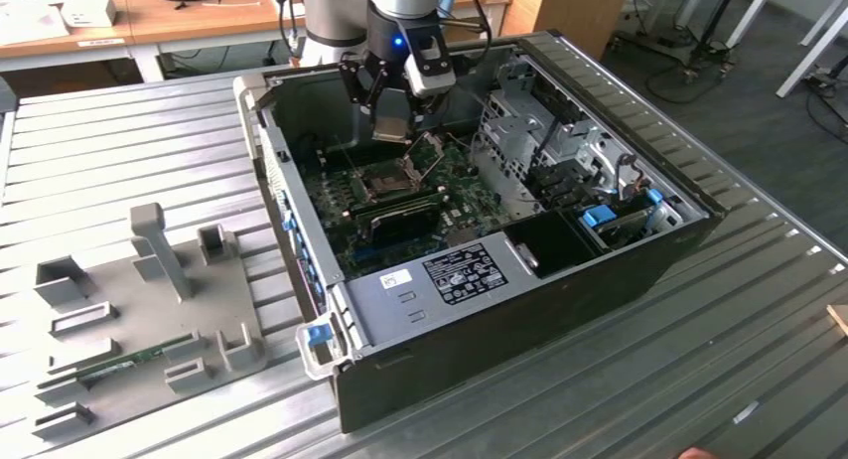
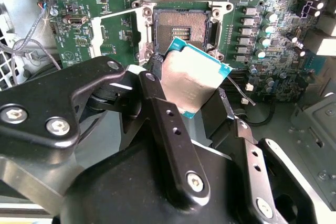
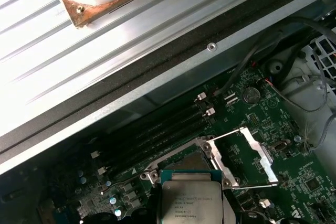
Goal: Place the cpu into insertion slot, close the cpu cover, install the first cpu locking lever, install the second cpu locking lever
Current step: 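Place the cpu into insertion slot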
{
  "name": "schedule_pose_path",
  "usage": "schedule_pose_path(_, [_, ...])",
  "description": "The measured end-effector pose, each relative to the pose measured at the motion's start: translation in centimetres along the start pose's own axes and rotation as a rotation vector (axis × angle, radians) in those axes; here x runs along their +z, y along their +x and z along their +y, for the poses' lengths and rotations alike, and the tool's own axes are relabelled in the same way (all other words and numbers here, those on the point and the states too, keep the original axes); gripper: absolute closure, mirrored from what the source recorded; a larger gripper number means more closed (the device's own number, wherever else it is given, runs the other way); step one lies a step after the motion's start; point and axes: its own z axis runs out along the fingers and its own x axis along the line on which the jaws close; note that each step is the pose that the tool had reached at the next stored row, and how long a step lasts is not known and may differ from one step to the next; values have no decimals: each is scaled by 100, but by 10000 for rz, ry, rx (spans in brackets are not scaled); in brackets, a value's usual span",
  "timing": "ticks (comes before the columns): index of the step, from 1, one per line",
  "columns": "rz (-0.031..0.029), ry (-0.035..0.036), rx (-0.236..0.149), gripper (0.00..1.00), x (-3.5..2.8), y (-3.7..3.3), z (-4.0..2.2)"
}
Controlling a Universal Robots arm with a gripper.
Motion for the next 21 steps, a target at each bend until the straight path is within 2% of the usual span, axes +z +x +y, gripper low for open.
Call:
schedule_pose_path(10, [0, 0, 0, 46, 3, 0, 0])
schedule_pose_path(15, [-2, -2, 24, 46, 27, 10, -8])
schedule_pose_path(19, [-14, -3, 149, 46, 53, 20, -17])
schedule_pose_path(21, [-33, -6, 367, 46, 60, 20, -17])
